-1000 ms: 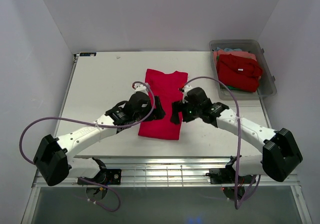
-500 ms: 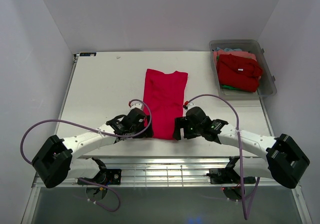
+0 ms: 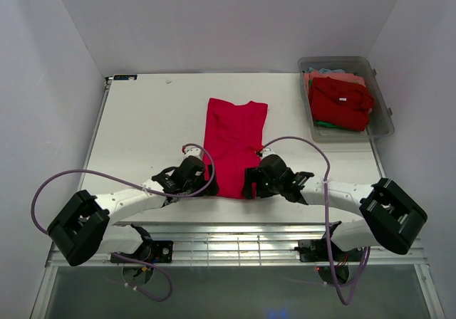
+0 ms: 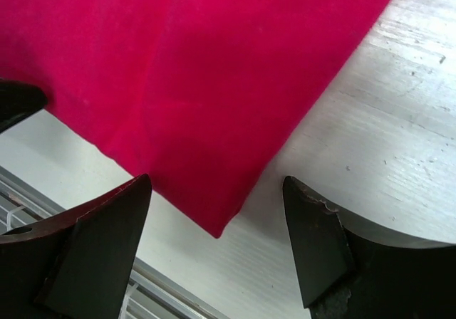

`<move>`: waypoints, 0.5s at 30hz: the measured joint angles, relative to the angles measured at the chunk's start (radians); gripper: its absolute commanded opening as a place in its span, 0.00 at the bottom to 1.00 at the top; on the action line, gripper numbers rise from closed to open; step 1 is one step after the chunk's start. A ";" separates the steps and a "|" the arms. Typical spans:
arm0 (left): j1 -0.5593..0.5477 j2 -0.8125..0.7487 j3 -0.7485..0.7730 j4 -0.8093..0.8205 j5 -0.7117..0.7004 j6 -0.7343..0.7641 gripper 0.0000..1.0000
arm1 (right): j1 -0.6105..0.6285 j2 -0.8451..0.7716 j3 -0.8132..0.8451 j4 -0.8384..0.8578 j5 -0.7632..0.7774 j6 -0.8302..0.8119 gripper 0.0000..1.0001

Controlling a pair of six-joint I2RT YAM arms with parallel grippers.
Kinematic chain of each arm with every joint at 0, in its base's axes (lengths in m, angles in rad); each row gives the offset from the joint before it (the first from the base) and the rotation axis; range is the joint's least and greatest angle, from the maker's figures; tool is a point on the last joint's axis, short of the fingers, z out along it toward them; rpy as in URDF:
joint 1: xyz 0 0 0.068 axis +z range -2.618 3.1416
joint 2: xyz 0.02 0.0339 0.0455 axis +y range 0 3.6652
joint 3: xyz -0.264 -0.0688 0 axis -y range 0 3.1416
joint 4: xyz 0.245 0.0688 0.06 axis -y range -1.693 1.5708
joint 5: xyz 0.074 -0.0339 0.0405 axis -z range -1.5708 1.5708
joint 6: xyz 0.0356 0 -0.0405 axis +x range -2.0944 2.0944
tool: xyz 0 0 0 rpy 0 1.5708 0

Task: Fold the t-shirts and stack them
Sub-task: Grab one side of the 2/3 rectangular tshirt with both arms

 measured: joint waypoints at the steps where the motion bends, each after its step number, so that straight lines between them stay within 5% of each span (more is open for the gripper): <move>1: 0.000 0.006 -0.001 0.009 0.003 0.000 0.98 | 0.004 0.006 0.000 0.011 0.001 0.000 0.79; 10: 0.000 0.018 -0.008 0.037 0.002 -0.004 0.88 | 0.035 0.041 0.006 0.062 0.013 0.001 0.69; 15: 0.001 0.022 -0.008 0.018 -0.021 -0.017 0.69 | 0.064 0.043 0.007 0.046 0.042 0.009 0.57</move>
